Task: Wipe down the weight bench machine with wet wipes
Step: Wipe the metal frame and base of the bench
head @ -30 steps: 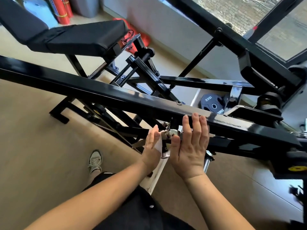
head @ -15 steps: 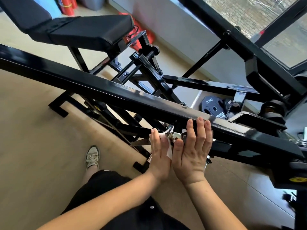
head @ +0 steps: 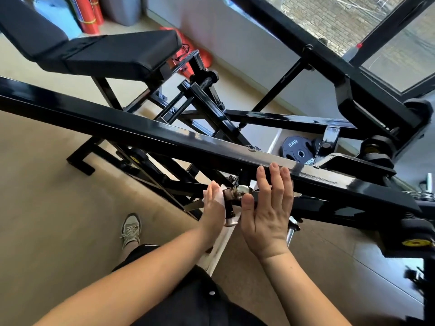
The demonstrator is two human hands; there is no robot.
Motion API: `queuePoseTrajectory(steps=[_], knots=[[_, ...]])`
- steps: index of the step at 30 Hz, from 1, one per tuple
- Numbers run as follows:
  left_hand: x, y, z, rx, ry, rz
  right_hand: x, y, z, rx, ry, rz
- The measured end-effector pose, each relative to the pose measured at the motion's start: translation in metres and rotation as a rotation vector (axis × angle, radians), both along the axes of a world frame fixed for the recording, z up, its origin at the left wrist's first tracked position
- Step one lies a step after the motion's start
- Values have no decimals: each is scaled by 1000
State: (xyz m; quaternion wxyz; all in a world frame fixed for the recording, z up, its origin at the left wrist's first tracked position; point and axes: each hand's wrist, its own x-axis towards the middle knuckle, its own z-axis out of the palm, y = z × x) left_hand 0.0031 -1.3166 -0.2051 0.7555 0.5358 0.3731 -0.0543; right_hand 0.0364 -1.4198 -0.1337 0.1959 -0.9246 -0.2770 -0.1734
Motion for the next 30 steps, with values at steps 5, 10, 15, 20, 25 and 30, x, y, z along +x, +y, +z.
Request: queuePoseTrajectory(steps=[5,10,15,20,25,30], knots=[[-11,-25,56,15,-145,44,-3,-1,4,31,53,12],[6,10,-20,-82,7,-108,-23,-7,13,112,198,95],[-8,-16,45,-103,-183,46,-53,-21,3,348,415,-34],[0,-1,50,-157,-93,63,-64,-18,8,530,738,-146],[-5,-5,76,-108,-41,67,-62,-16,12,588,835,-171],[-44,-3,105,61,-245,113,-75,-3,17,646,895,-146]])
